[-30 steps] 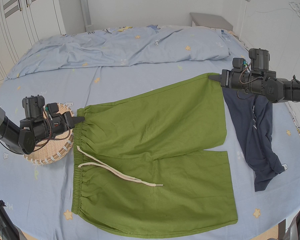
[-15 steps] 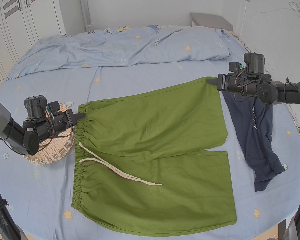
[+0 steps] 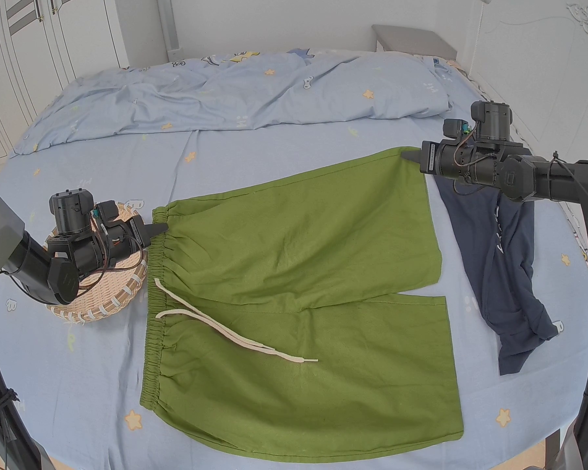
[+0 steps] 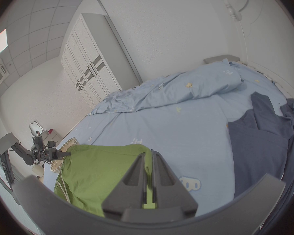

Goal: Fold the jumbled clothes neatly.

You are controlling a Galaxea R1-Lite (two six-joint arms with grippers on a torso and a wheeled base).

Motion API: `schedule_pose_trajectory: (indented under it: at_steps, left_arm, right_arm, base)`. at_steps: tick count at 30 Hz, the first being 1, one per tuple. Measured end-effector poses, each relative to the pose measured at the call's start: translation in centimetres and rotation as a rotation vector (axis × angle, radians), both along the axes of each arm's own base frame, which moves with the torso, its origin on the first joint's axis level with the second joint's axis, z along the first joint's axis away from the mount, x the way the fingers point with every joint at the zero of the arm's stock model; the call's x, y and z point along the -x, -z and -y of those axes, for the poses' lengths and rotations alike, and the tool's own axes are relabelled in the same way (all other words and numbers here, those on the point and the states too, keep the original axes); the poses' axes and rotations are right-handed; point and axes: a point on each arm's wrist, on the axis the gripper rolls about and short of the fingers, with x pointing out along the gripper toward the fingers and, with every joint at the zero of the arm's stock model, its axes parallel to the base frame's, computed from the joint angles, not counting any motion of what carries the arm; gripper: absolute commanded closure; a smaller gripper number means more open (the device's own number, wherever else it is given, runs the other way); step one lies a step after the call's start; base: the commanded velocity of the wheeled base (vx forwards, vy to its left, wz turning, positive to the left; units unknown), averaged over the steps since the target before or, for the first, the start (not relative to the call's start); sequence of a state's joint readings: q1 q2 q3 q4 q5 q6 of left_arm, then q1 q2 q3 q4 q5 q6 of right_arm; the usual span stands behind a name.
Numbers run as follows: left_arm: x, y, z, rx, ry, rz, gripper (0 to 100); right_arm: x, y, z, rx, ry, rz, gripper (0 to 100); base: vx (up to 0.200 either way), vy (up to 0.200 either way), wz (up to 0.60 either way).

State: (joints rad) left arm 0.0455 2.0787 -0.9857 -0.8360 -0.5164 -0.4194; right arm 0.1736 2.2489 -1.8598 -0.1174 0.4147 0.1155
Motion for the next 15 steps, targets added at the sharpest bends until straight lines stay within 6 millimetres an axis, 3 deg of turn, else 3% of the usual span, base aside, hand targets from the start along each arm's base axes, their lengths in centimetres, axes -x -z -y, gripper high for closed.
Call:
schedule_pose_trajectory:
  at_steps: [14, 15]
  left_arm:
    - [-0.5, 0.3, -0.1, -0.009, -0.035, -0.001, 100]
    - [-0.5, 0.3, 0.0, -0.009, -0.034, 0.0, 100]
  right_arm:
    - [-1.2, 1.4, -0.2, 0.008, 0.011, -0.028, 100]
    - [-1.3, 1.6, -0.3, 0.01, 0.016, -0.032, 0]
  base:
    - [0.0, 0.0, 0.0]
    - [0.0, 0.0, 0.0]
